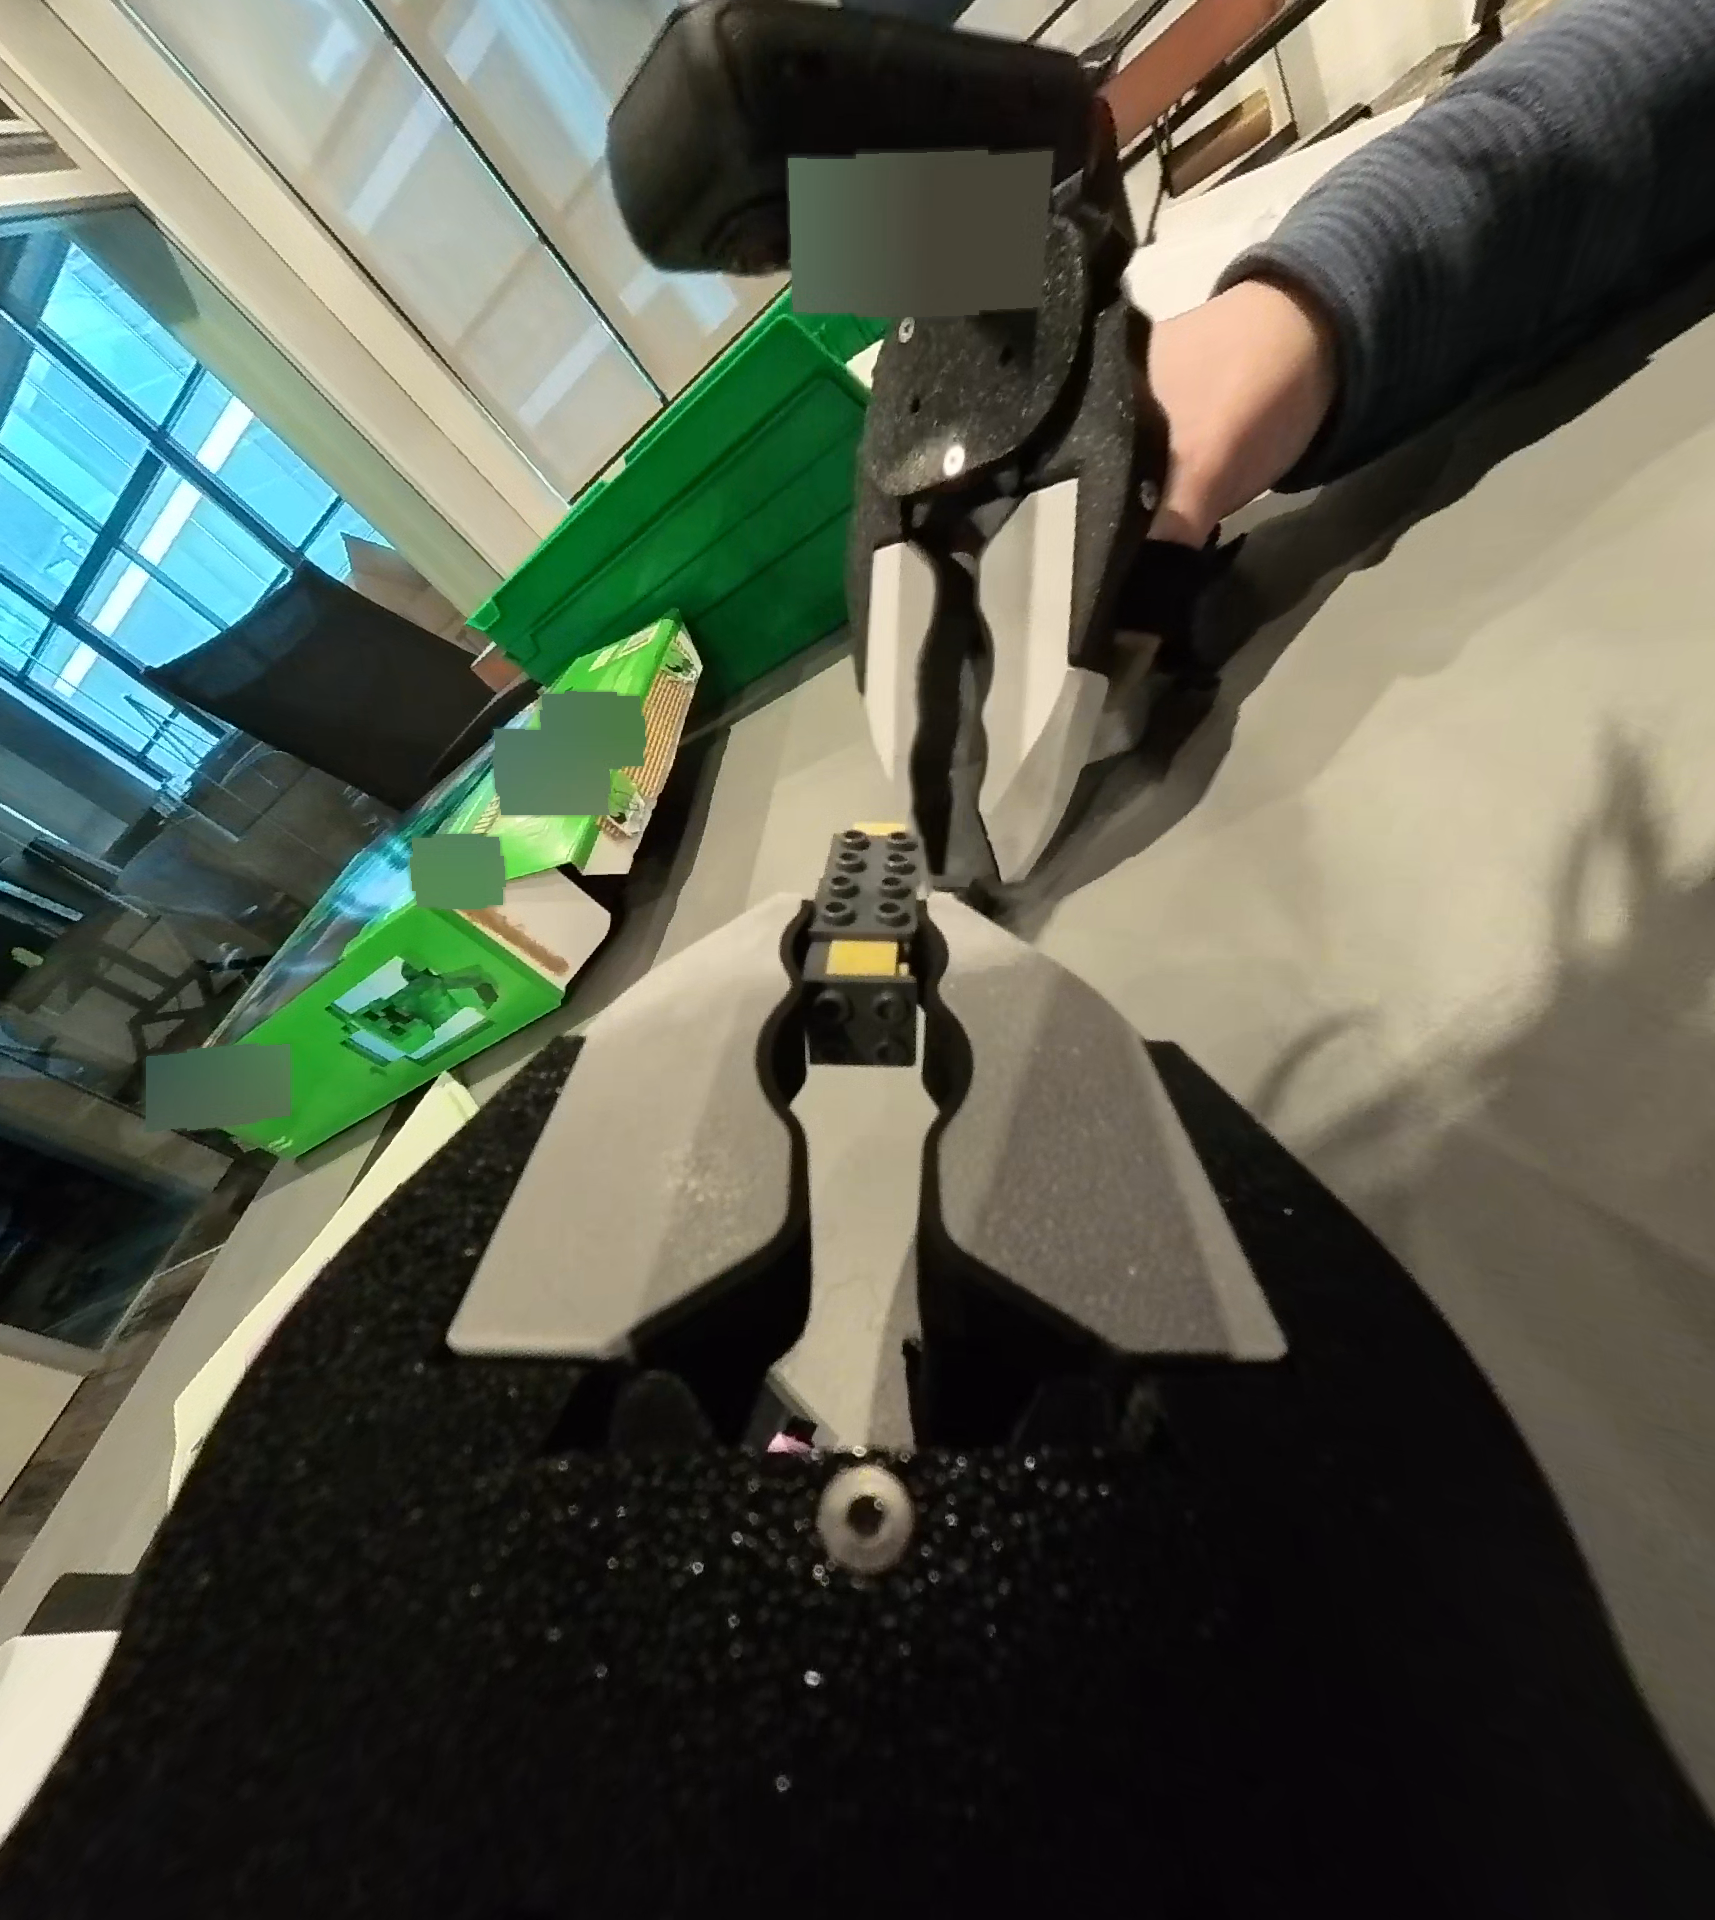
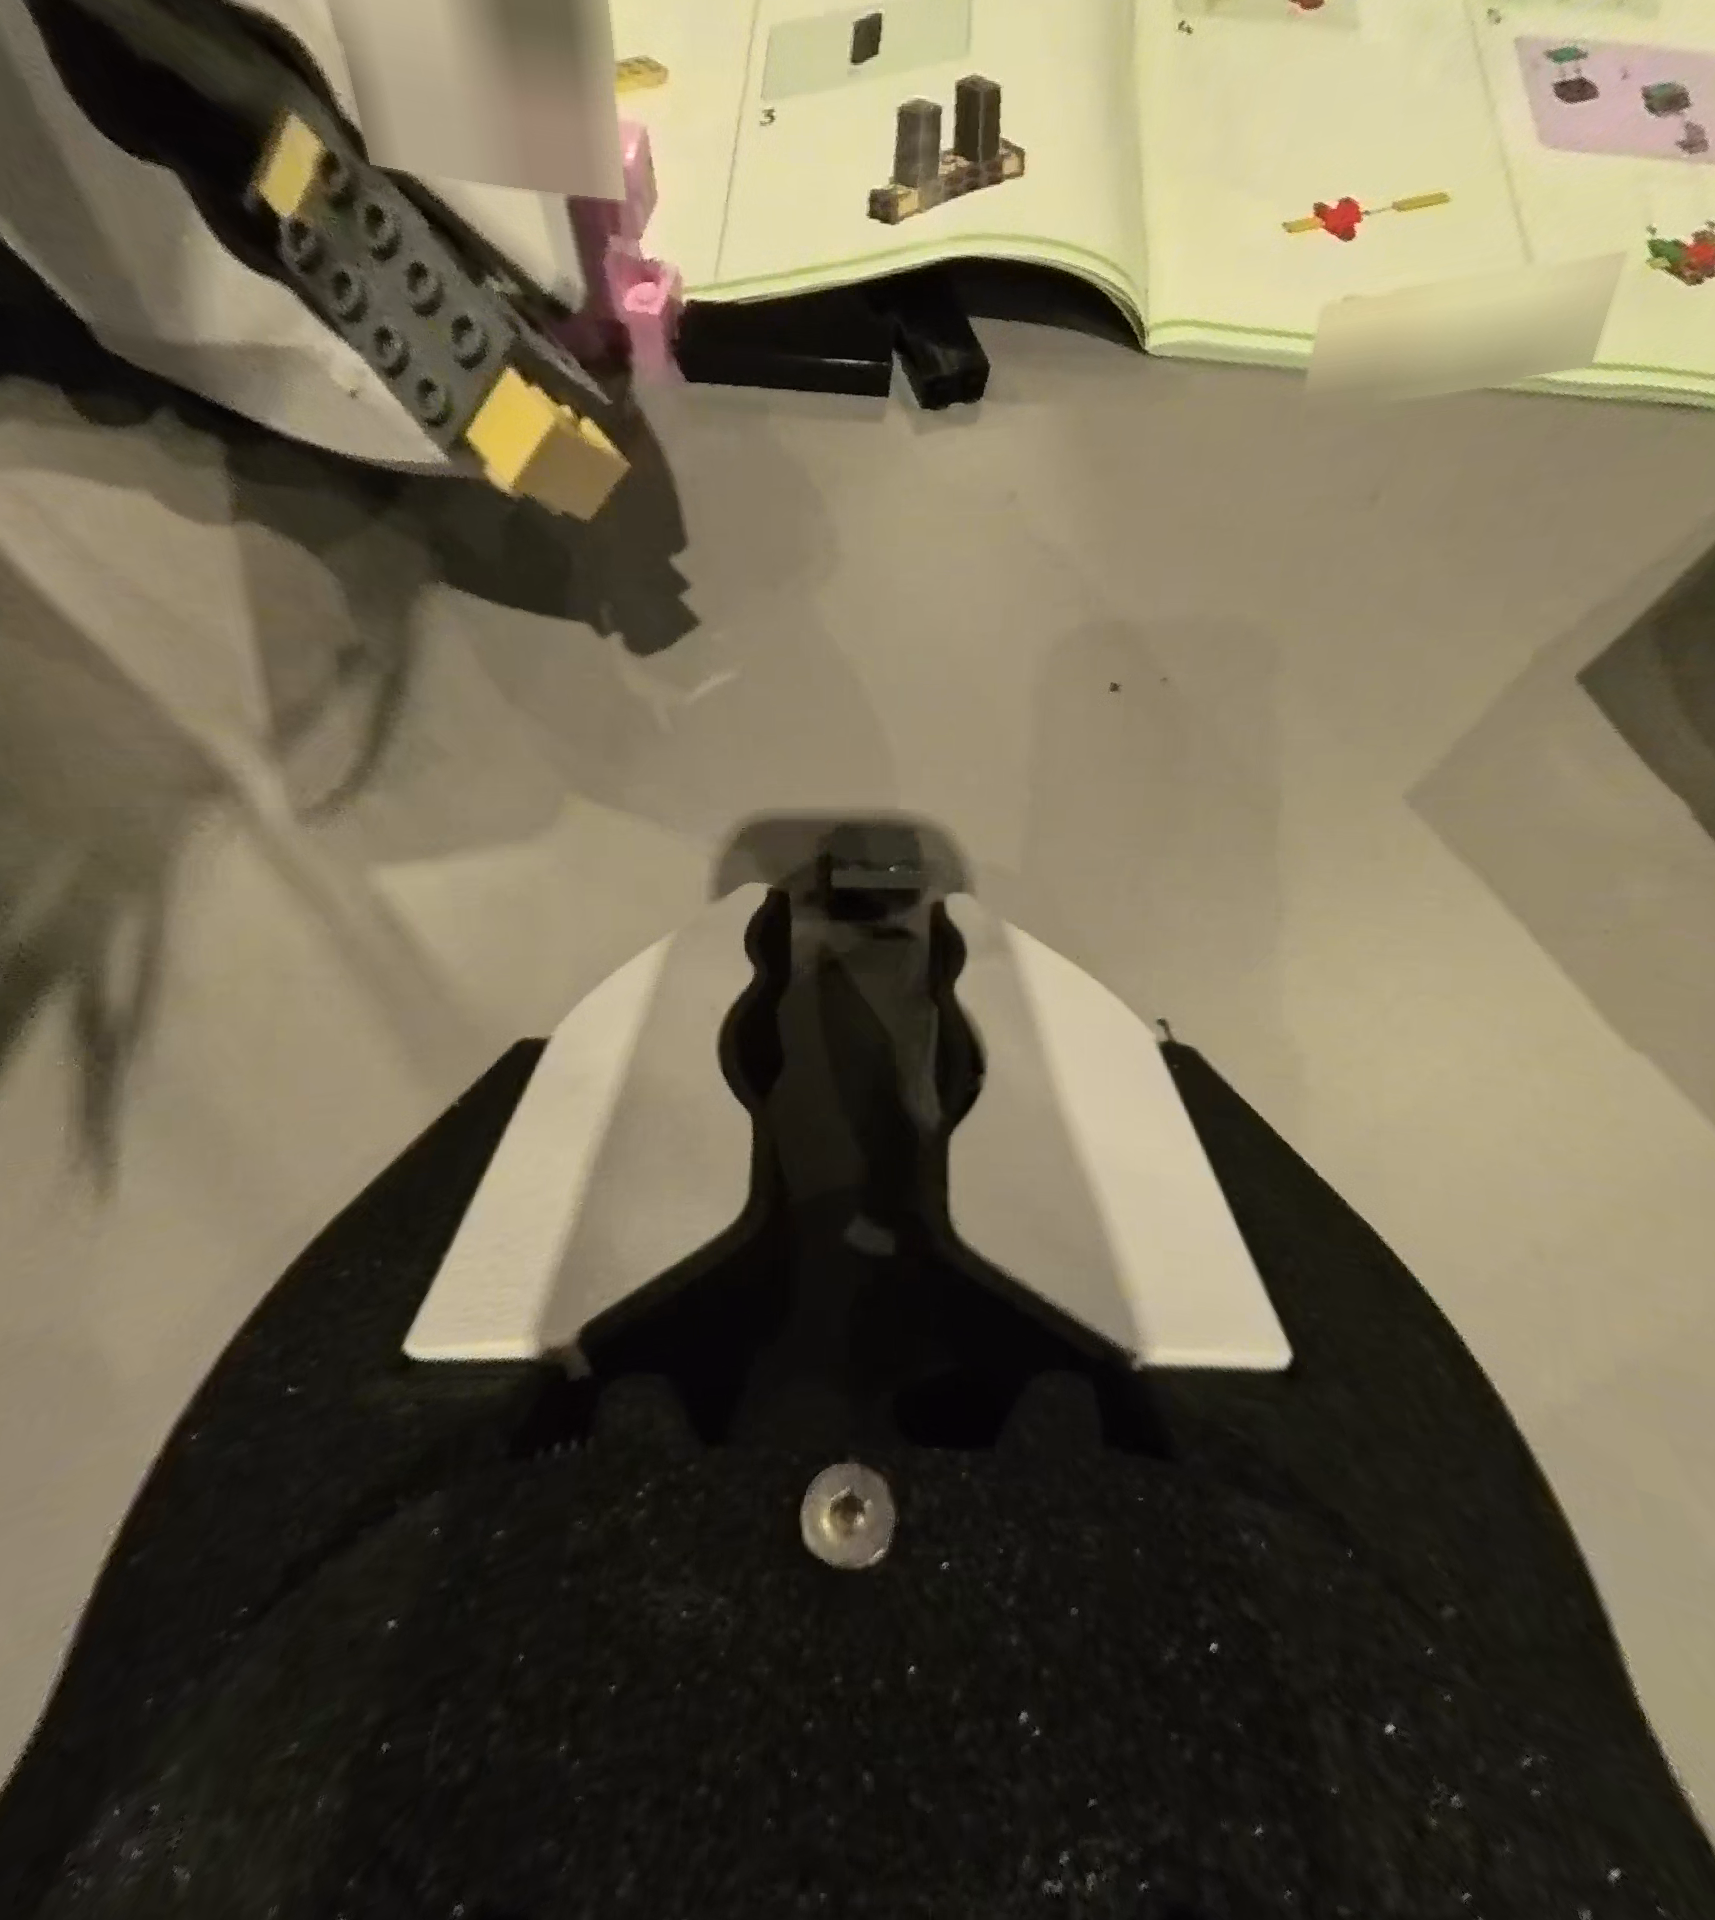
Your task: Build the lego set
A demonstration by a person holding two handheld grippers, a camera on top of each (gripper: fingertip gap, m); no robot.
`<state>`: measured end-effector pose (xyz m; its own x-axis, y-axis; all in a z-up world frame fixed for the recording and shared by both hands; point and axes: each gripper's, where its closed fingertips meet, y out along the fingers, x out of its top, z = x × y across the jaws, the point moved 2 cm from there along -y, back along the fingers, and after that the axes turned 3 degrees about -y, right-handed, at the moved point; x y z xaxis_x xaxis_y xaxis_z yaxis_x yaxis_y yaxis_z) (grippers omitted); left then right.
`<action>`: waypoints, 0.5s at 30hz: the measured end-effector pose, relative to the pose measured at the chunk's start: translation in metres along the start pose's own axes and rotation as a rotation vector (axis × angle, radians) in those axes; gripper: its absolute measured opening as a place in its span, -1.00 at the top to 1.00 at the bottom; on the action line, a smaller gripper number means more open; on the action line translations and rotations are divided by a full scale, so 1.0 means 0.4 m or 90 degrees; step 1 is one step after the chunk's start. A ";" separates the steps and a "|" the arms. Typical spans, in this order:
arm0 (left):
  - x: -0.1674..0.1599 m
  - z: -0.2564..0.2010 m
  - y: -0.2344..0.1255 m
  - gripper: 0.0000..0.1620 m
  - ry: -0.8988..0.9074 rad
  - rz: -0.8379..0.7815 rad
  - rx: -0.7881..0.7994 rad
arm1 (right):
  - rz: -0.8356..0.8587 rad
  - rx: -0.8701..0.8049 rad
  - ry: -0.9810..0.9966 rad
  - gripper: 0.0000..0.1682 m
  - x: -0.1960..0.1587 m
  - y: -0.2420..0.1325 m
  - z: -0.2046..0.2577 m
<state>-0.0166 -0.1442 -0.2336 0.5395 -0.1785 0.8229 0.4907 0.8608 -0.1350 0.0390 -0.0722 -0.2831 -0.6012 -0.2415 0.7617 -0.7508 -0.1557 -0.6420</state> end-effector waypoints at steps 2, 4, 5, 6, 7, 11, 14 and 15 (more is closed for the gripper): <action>0.000 -0.001 0.000 0.79 0.001 0.001 -0.001 | 0.004 0.006 0.012 0.63 0.000 0.003 -0.004; 0.000 -0.001 0.001 0.79 0.002 0.001 -0.001 | 0.005 0.014 0.017 0.67 0.000 0.006 -0.004; 0.000 -0.002 0.001 0.79 0.003 0.002 -0.002 | 0.003 0.018 0.012 0.70 0.002 0.007 -0.001; -0.001 -0.002 0.001 0.79 0.003 0.002 -0.002 | 0.002 0.019 0.006 0.74 0.003 0.008 0.001; -0.001 -0.003 0.001 0.79 0.004 0.002 -0.003 | 0.001 0.018 0.000 0.77 0.005 0.008 0.001; -0.002 -0.004 0.002 0.79 0.006 0.005 -0.005 | -0.001 0.016 -0.011 0.77 0.006 0.008 0.004; -0.003 -0.005 0.003 0.79 0.007 0.006 -0.007 | 0.002 0.024 -0.002 0.73 0.007 0.012 0.003; -0.003 -0.005 0.002 0.79 0.007 0.006 -0.007 | 0.003 0.030 0.001 0.76 0.007 0.014 0.005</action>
<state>-0.0153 -0.1441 -0.2358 0.5514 -0.1764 0.8154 0.4934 0.8571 -0.1482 0.0336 -0.0756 -0.2846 -0.6055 -0.2409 0.7585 -0.7338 -0.2000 -0.6492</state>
